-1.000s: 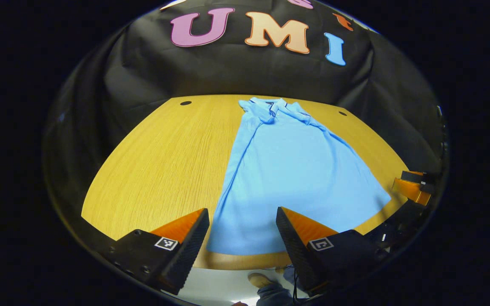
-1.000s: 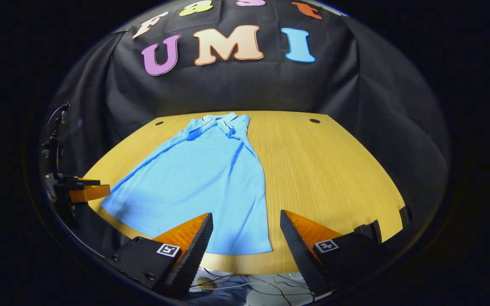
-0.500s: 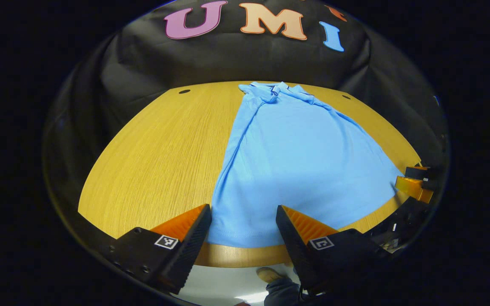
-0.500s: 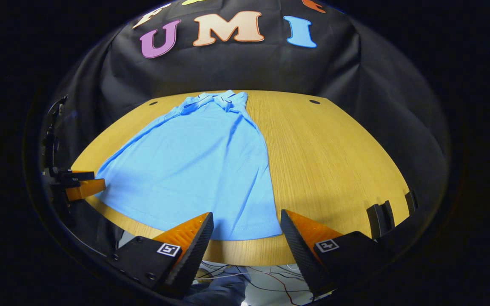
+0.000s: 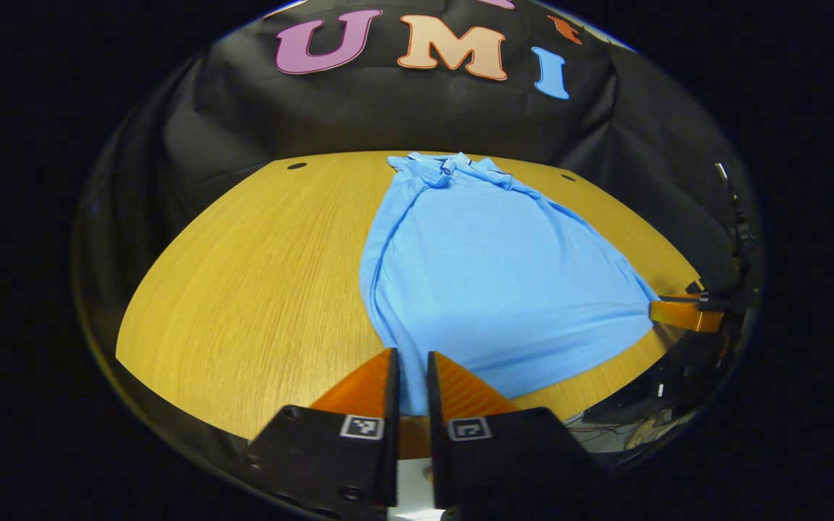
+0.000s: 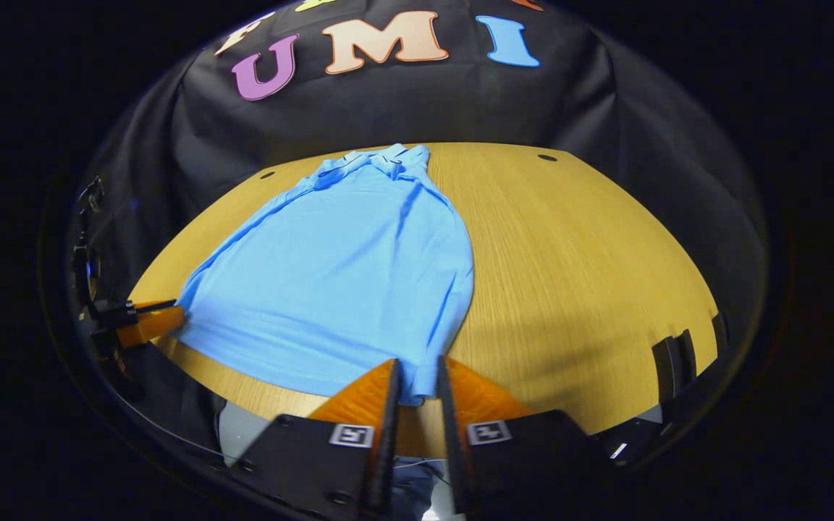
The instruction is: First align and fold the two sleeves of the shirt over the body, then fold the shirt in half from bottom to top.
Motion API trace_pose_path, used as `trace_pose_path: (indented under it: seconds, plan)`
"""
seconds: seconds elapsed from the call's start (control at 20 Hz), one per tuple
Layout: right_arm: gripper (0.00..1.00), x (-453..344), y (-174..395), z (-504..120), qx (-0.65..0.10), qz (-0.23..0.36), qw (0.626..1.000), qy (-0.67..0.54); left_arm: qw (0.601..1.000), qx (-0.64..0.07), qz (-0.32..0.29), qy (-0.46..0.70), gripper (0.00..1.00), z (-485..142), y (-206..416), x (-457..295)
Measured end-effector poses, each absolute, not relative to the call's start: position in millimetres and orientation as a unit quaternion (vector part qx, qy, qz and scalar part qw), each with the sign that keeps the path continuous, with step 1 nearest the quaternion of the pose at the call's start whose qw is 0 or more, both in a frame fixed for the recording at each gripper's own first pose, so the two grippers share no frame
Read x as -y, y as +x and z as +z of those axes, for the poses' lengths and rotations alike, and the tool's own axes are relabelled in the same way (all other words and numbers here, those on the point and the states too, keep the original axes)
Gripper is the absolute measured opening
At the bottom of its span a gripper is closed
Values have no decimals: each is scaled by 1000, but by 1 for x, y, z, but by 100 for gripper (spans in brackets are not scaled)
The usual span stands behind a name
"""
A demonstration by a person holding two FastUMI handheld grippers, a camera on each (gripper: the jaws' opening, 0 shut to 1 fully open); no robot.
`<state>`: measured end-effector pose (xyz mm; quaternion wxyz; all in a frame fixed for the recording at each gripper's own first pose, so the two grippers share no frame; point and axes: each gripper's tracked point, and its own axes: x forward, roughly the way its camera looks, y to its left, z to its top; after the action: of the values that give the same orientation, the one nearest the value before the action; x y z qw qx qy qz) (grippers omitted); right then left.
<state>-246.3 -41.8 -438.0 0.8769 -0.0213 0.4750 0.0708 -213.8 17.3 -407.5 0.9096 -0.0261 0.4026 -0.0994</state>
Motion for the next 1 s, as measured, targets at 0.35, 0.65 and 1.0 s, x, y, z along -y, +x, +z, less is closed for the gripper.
trace_pose_path:
  seconds: [0.35,0.65,1.0]
  plan:
    - [3,22,-235,-416,-463,78,883,-21,897,-424,-90,-86,0,-394,-205,-18]
    - [3,4,-184,-363,-412,82,908,3,914,-382,-99,-100,0,-345,-165,-22]
    - [3,-16,-107,-310,-346,109,932,24,934,-325,-102,-108,0,-288,-94,-14]
